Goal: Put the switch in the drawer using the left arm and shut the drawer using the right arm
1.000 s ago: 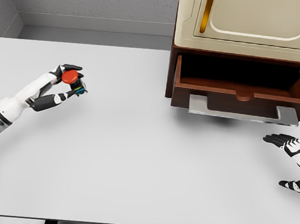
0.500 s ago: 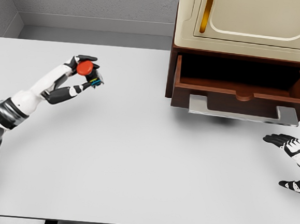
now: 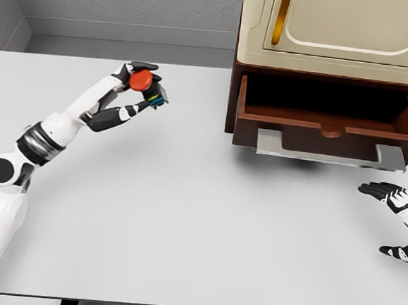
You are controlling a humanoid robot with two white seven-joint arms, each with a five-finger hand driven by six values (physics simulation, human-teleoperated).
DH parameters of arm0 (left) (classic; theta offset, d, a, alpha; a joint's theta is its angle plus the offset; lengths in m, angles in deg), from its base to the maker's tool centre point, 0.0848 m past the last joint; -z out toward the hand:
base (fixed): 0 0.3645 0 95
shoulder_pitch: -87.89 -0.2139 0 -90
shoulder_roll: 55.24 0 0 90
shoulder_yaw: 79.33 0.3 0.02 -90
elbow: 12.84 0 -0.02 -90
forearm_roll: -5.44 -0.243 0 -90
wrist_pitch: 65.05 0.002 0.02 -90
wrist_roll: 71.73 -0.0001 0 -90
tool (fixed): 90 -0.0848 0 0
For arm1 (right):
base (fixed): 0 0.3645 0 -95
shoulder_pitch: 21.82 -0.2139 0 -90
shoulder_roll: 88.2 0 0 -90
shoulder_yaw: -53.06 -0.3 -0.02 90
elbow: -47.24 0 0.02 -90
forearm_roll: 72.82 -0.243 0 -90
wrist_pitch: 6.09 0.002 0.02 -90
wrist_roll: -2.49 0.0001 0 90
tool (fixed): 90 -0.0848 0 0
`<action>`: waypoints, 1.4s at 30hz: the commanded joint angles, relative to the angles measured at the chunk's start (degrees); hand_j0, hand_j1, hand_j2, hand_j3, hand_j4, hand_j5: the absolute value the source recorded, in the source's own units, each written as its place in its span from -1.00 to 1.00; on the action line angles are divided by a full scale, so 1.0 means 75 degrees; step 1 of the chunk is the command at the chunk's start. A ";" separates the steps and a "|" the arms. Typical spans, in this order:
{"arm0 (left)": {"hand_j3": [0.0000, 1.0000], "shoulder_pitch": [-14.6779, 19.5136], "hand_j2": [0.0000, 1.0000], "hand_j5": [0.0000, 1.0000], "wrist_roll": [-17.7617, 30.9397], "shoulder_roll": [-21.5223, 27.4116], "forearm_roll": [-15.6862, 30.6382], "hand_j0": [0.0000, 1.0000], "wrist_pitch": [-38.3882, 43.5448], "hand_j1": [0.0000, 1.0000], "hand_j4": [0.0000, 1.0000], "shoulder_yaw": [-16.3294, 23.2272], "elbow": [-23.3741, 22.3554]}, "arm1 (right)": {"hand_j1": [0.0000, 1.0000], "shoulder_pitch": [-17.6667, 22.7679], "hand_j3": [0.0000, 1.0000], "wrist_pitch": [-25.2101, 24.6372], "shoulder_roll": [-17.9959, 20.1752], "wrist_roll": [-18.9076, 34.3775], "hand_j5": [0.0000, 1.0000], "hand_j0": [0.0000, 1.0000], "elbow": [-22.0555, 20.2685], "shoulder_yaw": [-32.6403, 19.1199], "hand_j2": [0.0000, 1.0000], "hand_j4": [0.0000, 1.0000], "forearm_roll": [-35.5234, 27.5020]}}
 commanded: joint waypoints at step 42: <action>-0.09 0.1277 -0.09 -0.09 -0.0019 -0.2378 -0.2100 -0.09 0.1306 -0.09 -0.09 0.0519 0.0569 | 1.00 0.0012 1.00 -0.0007 0.0010 -0.0015 1.00 1.00 -0.0004 -0.0002 1.00 1.00 -0.0054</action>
